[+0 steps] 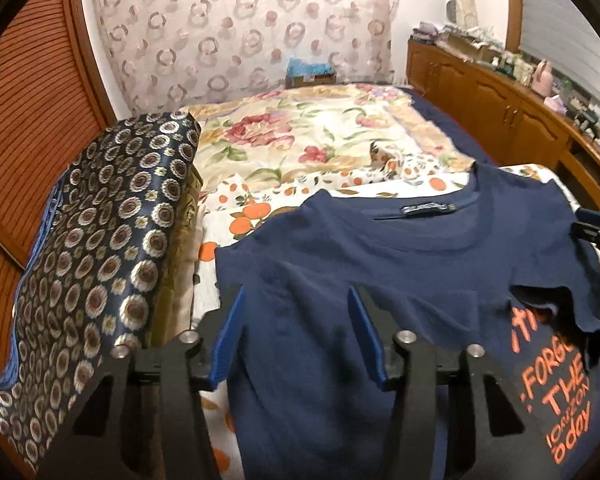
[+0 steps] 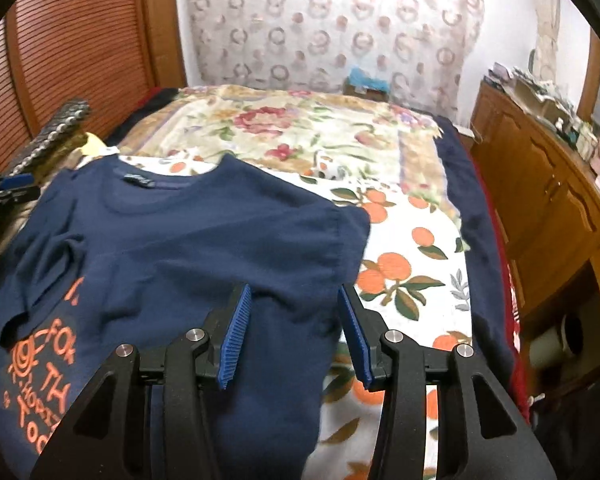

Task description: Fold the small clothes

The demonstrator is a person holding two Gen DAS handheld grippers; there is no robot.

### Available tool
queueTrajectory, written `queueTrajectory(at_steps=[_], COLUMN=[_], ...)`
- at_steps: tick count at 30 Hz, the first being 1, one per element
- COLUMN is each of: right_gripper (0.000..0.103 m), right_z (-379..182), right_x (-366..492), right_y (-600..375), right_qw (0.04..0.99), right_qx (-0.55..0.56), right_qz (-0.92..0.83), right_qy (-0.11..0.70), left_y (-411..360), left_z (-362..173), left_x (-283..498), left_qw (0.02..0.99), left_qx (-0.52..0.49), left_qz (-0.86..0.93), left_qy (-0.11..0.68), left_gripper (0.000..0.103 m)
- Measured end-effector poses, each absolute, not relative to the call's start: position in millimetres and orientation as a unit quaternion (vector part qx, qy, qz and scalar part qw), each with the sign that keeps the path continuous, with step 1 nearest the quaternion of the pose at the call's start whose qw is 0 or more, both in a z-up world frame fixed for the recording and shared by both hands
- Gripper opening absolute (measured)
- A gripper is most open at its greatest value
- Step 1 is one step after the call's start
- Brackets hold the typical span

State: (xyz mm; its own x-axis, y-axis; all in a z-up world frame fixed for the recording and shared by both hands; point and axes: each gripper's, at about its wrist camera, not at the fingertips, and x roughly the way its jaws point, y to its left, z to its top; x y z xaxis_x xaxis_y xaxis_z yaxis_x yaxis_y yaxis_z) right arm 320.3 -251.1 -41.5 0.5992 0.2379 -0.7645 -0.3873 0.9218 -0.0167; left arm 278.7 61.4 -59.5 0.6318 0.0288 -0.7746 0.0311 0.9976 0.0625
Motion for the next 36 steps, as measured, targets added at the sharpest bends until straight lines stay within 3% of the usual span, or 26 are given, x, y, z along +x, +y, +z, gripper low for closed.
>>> queueTrajectory(at_steps=[16,19,21,23,36], right_gripper=[0.050,0.050,0.051,0.051,0.053], right_z=[-56,-56,-56,-56,-51], right_x=[335,336,335,336,338], right_y=[-259,-258,-257,-258,-266], right_qw=[0.885,0.885,0.885,0.885,0.893], right_qx=[-0.086,-0.086,-0.087,-0.088,-0.075], right_qz=[0.174,0.174,0.173,0.174,0.162], right_qy=[0.422,0.423,0.423,0.422,0.414], left_y=[68,73,74,73,97], left_z=[-92,-94,-93,-91,-26], left_x=[322,323,323,321,288], left_qw=[0.881,0.883,0.883,0.883,0.925], left_qx=[0.029,0.009,0.012,0.020,0.004], left_qz=[0.024,0.001,-0.003,-0.004,0.003], left_qy=[0.471,0.470,0.469,0.469,0.379], left_gripper=[0.044,0.033,0.016,0.007,0.004])
